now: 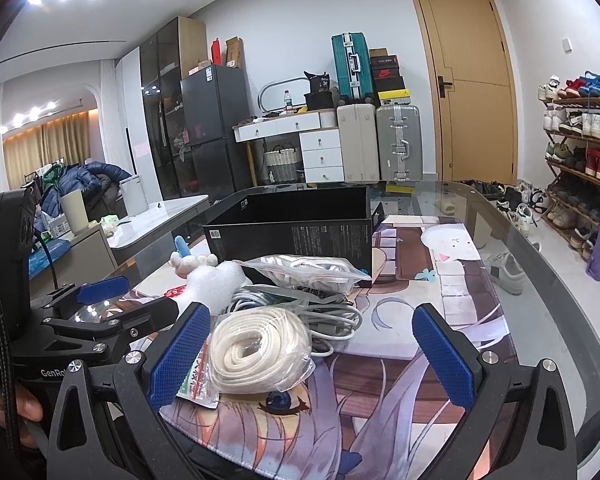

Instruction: Organize soft objects

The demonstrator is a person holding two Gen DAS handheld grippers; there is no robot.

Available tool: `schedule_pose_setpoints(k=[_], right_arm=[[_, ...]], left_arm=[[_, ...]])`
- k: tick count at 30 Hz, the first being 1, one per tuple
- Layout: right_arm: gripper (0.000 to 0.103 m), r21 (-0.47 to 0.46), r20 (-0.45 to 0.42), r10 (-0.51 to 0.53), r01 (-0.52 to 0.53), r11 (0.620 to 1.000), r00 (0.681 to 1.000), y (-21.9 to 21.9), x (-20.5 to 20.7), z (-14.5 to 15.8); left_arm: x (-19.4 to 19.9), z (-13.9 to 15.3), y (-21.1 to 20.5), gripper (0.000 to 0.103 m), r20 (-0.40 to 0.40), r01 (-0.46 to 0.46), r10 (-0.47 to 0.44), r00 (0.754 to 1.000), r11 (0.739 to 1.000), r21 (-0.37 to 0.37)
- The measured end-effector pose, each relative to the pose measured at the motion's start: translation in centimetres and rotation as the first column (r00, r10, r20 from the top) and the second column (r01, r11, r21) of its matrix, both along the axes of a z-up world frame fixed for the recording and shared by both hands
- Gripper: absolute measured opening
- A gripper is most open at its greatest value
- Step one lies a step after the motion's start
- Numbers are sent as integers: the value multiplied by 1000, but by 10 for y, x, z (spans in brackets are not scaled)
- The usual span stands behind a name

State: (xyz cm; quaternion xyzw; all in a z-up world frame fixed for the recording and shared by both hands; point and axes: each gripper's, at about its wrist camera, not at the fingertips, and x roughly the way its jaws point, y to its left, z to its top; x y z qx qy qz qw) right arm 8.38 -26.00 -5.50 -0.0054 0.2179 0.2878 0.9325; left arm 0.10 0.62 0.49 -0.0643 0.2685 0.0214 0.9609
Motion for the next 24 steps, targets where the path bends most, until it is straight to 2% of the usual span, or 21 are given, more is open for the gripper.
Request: schedule_pose_setpoints(k=[14, 24], right_arm=[[102, -6, 0, -14, 14, 1000, 1000, -3, 2, 1], [102, -7, -4, -24, 24, 1000, 1000, -3, 4, -2]], left_arm=[[8, -1, -6, 103, -21, 9, -8, 1000, 999, 33], [9, 1, -6, 103, -9, 9, -9, 1000, 1000, 27]])
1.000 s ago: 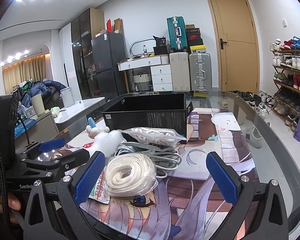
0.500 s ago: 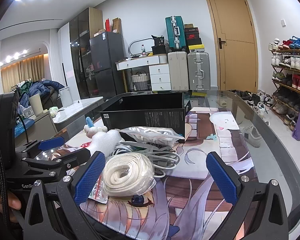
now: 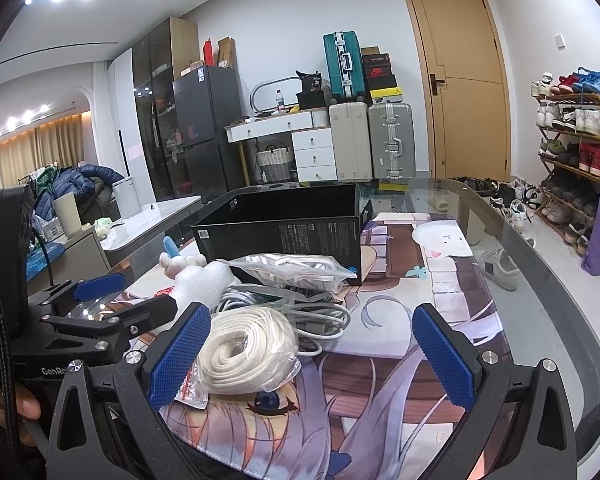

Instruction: Organize soft objects

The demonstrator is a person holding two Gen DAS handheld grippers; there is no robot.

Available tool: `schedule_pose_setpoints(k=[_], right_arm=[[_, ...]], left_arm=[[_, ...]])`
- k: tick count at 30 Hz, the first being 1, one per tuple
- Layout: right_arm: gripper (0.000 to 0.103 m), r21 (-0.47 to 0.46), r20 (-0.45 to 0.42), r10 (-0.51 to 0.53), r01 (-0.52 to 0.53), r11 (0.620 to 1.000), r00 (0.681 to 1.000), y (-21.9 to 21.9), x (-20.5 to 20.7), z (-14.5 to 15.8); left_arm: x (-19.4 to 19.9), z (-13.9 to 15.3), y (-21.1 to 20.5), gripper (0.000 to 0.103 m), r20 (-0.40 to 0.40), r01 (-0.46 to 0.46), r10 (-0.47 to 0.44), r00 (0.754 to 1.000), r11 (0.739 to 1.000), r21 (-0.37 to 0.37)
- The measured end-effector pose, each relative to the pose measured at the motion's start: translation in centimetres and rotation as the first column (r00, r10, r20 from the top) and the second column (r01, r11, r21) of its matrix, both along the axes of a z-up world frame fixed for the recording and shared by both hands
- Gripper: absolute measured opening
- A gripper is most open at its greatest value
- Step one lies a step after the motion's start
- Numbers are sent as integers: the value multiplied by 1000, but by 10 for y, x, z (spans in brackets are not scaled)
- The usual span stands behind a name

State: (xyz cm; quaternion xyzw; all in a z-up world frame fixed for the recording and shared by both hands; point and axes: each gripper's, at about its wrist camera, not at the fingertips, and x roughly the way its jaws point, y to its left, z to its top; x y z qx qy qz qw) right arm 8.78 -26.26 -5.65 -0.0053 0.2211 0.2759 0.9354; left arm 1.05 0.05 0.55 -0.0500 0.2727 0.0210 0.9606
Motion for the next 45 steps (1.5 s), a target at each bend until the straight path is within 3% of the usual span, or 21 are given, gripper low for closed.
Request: schedule_pose_setpoints(k=[16, 21, 24, 28, 33, 35, 40, 43, 45], right_arm=[[102, -4, -17, -27, 27, 1000, 999, -5, 12, -4], [102, 0, -16, -12, 12, 1000, 1000, -4, 10, -4], [102, 4, -23, -10, 10, 1000, 1000, -5, 10, -6], [102, 14, -35, -12, 13, 1000, 999, -8, 11, -6], [102, 20, -44, -6, 7, 1000, 999, -10, 13, -9], [102, 25, -46, -1, 2, 1000, 999, -10, 13, -8], [102, 32, -54, 0, 2, 1000, 999, -12, 14, -9], [102, 32, -53, -1, 2, 999, 999, -13, 14, -9], [102, 29, -53, -1, 3, 1000, 999, -13, 15, -9]], left_arm=[[5, -2, -6, 103, -4, 73, -73, 997, 997, 23], [9, 0, -4, 100, -4, 108, -108, 994, 994, -22], [7, 2, -2, 88, 12, 135, -134, 991, 990, -51], [4, 3, -7, 65, 13, 155, -154, 988, 987, -31], [10, 2, -13, 60, -11, 172, -172, 985, 985, -15], [13, 2, -14, 49, -19, 171, -171, 985, 985, -18], [18, 0, -19, 46, -33, 181, -181, 983, 983, -14], [21, -2, -20, 27, -51, 177, -177, 983, 984, -6], [20, -3, -20, 22, -51, 174, -174, 983, 985, -2]])
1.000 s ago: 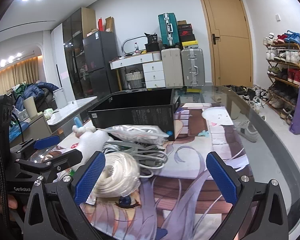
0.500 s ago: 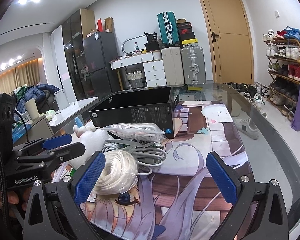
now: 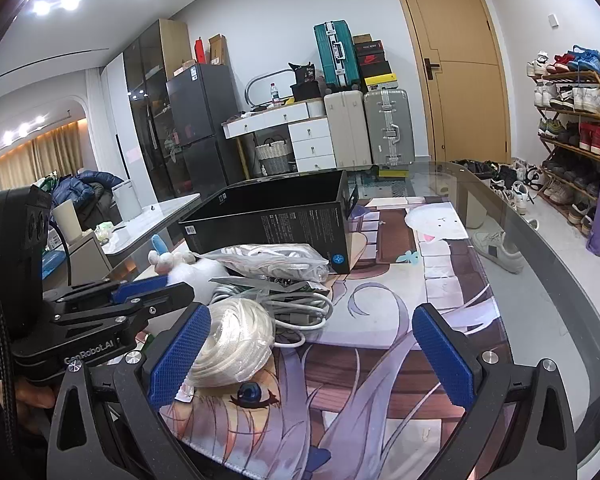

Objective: Organize soft objects
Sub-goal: 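Grasp the white foam block with the left gripper while the right grasps the rope bag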

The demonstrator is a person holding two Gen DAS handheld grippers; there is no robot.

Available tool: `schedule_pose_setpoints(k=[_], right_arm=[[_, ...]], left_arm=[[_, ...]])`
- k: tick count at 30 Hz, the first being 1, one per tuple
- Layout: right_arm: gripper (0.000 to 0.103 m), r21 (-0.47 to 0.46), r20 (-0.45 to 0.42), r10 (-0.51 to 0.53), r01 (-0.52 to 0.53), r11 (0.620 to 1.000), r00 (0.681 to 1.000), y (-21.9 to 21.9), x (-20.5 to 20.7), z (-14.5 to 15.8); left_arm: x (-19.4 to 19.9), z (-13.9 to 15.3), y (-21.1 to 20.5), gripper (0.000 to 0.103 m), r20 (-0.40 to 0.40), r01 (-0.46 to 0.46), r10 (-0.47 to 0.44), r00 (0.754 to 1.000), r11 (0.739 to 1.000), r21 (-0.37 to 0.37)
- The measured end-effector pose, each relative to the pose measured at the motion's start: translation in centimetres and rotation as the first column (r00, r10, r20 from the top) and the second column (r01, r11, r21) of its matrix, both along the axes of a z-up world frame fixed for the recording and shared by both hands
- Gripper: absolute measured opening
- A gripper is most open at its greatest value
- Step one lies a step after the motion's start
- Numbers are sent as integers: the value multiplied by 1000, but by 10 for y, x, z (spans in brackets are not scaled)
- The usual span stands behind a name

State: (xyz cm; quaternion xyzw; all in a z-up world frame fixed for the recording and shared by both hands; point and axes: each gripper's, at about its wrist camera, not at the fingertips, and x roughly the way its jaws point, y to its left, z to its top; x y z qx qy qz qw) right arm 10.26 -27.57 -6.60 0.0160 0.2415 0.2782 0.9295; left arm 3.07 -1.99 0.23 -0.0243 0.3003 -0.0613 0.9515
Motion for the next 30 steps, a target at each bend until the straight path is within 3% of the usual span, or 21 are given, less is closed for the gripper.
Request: schedule_pose_setpoints(k=[12, 21, 23, 24, 30], right_arm=[[102, -47, -11, 64, -64, 997, 998, 18, -3, -6], [102, -71, -97, 95, -102, 992, 991, 47, 5, -18], [97, -69, -111, 94, -102, 992, 989, 51, 7, -20], [89, -76, -116, 101, -110, 991, 988, 54, 8, -21], [76, -95, -110, 125, -136, 986, 986, 62, 5, -25]], left_arm=[[-24, 22, 22, 20, 71, -16, 22, 997, 996, -88], [-29, 33, 38, 20, 105, -40, 49, 993, 995, -93], [-29, 32, 41, 20, 101, -46, 56, 993, 994, -94], [-29, 31, 42, 20, 100, -51, 61, 993, 994, -94], [-31, 32, 46, 20, 100, -61, 70, 992, 994, -95]])
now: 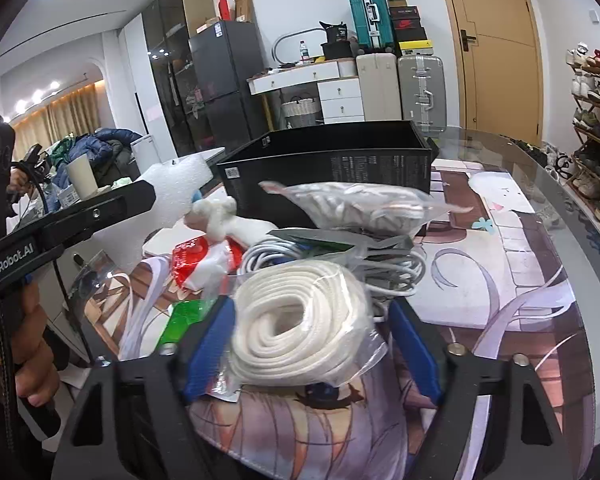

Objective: Organize soft objects
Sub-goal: 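Grasp the white foam block with the left gripper while the right grasps the rope bag, then carry the foam block and rope bag with both grippers over the black box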

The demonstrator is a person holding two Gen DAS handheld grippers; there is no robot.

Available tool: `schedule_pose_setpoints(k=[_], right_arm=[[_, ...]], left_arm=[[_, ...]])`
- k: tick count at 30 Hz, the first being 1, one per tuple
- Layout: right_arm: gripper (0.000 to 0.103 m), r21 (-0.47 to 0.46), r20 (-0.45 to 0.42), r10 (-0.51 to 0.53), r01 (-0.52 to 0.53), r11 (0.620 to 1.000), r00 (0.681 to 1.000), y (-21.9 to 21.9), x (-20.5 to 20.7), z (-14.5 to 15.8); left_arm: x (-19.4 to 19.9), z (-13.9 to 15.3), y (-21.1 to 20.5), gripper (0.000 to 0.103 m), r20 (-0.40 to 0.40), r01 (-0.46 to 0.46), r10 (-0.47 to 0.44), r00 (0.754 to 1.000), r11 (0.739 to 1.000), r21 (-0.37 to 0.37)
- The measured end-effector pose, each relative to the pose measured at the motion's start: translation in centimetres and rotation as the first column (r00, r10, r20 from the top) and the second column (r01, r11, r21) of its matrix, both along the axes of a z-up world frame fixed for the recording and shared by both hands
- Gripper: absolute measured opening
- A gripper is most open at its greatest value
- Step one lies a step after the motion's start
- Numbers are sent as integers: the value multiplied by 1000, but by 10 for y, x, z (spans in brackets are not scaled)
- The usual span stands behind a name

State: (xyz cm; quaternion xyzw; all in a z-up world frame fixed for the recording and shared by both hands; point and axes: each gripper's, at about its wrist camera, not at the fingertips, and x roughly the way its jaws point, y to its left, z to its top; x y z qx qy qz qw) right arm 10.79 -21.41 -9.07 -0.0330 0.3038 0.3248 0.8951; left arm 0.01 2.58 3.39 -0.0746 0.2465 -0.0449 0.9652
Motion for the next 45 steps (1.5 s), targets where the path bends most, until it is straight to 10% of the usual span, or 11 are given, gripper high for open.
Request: schedule_pose_setpoints(k=[7, 16, 45], right_arm=[[40, 21, 18, 16, -17, 1000, 1000, -5, -7, 6], [21, 53, 65, 45, -49, 997, 997, -11, -20, 16], [20, 179, 296, -82, 29, 983, 952, -36, -14, 133]], left_arm=[[1, 0, -4, 21, 2, 3, -3, 1000, 1000, 6], [0, 2, -4, 21, 10, 2, -2, 1000, 1000, 2], [29, 49, 19, 21, 96, -24, 26, 995, 1000, -12]])
